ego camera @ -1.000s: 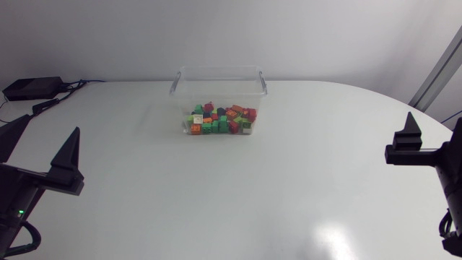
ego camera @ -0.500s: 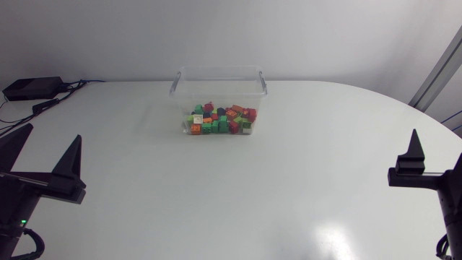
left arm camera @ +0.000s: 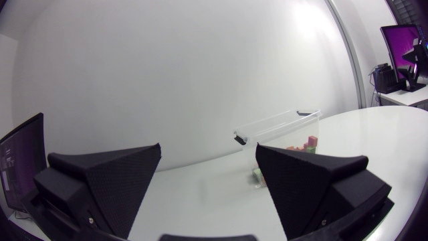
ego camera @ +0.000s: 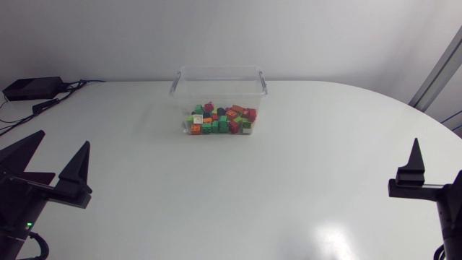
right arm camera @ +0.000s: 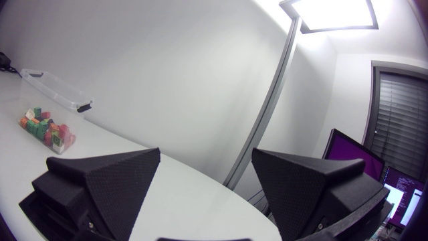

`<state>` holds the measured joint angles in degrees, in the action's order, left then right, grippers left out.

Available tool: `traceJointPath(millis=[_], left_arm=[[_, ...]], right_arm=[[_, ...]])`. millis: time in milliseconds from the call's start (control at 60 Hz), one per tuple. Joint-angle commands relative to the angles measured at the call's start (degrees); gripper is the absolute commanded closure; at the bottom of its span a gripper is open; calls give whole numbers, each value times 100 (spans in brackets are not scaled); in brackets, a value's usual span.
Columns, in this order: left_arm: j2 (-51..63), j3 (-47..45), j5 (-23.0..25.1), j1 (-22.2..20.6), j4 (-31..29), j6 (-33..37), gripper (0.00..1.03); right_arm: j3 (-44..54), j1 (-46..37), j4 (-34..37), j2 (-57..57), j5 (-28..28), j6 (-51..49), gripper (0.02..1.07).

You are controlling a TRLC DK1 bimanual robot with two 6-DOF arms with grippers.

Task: Place the duplo bricks in the container

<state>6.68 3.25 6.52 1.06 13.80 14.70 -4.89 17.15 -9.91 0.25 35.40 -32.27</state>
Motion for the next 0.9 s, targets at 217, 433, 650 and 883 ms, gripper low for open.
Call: traceJointPath(millis=[217, 433, 650, 883], left_arm=[[-158, -210, -28, -1, 26, -169, 5], [-369, -281, -28, -9, 17, -169, 5], [-589, -316, -28, -36, -194, -152, 5], [-738, -342, -28, -53, -299, -169, 5]], right_arm=[[251, -133, 51, -52, 2, -183, 7], [313, -581, 24, -60, -94, -165, 7], [471, -722, -11, -60, -217, -95, 7], [515, -801, 24, -69, -261, -34, 7]])
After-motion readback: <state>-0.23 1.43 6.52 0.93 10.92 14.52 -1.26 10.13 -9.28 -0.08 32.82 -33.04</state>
